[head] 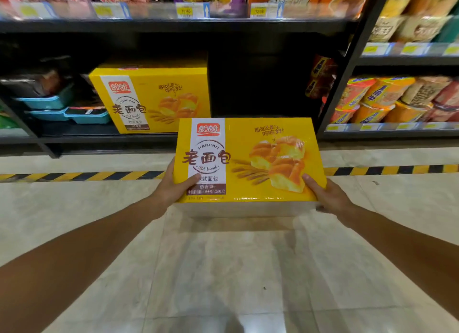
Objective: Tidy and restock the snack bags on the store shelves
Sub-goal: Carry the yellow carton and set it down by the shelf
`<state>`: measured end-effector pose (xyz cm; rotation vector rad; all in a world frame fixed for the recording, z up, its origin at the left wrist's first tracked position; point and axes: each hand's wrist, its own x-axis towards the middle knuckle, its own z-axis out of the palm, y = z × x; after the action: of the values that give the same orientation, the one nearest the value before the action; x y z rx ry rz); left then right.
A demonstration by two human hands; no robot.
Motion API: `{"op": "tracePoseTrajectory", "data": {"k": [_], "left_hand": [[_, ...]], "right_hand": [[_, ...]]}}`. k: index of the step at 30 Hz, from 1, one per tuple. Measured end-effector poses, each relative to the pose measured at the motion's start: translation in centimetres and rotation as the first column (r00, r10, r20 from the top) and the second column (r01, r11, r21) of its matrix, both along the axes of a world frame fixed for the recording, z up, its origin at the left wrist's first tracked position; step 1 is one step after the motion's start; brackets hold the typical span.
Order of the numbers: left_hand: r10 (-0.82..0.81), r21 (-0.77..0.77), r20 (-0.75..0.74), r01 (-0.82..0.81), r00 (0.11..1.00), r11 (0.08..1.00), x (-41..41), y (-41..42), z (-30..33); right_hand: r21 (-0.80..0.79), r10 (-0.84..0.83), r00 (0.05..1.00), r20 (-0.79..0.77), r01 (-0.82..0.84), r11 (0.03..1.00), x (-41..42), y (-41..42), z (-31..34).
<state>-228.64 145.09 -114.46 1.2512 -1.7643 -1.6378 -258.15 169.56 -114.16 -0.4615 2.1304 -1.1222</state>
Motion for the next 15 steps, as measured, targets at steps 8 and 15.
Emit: {"op": "tracePoseTrajectory", "data": {"k": [8,15], "left_hand": [[-0.381,-0.098,0.112,0.392,0.918,0.915,2.9,0.1,-0.1],[-0.245,-0.232,0.257,0.306,0.935,0.923,3.3,0.3,1.2]], "right_hand": [[-0.131,0.157,0.986,-0.063,-0.164,0.978,0.8,0.9,0.7],[-0.024,0.327,0.931,-0.163,-0.335,0.942,0.4,2.3,2.0]]}}
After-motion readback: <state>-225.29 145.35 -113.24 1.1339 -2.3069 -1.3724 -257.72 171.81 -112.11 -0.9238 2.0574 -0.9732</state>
